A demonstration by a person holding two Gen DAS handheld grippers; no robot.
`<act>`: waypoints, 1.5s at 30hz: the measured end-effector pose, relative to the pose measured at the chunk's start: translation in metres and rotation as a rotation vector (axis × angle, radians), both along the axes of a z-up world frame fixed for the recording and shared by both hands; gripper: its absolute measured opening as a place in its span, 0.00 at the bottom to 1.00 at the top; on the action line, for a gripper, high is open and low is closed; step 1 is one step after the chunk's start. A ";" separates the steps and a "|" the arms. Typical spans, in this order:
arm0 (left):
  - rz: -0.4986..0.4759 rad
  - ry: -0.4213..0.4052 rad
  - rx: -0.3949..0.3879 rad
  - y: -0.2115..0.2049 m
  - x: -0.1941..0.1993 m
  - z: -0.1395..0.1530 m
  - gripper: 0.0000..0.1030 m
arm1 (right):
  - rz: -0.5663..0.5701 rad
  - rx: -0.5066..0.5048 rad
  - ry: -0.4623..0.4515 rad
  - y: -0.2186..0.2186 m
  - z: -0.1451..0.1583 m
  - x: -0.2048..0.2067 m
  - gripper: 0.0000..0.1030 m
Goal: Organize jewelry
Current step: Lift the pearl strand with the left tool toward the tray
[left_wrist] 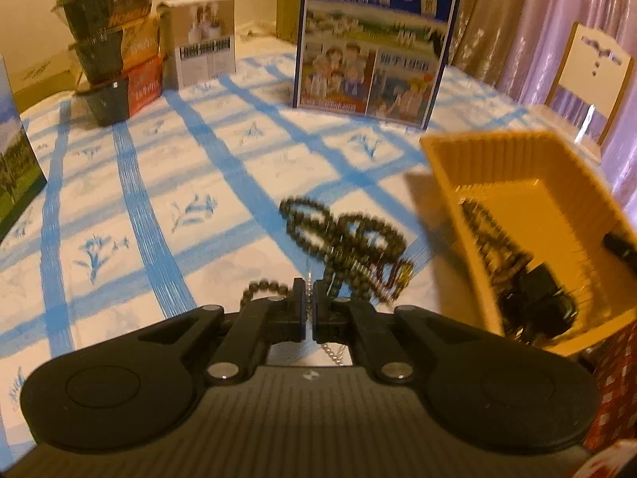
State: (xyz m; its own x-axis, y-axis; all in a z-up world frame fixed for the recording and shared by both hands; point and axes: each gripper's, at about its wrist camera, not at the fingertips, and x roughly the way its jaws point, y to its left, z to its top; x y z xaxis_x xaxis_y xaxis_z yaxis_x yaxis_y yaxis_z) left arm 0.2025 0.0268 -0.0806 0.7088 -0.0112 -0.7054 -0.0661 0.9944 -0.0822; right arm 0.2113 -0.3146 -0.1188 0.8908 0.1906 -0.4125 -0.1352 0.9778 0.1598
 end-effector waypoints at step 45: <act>-0.426 -0.228 -0.351 -0.145 0.046 0.124 0.02 | 0.001 0.020 -0.007 0.005 0.004 0.002 0.07</act>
State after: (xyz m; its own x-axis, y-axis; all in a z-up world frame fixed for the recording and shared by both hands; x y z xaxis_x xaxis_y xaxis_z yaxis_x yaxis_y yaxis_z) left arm 0.2487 -0.1184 0.0434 0.7237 -0.5328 -0.4385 0.3908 0.8402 -0.3759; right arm 0.2138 -0.3096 -0.1146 0.8935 0.1997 -0.4023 -0.1374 0.9743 0.1784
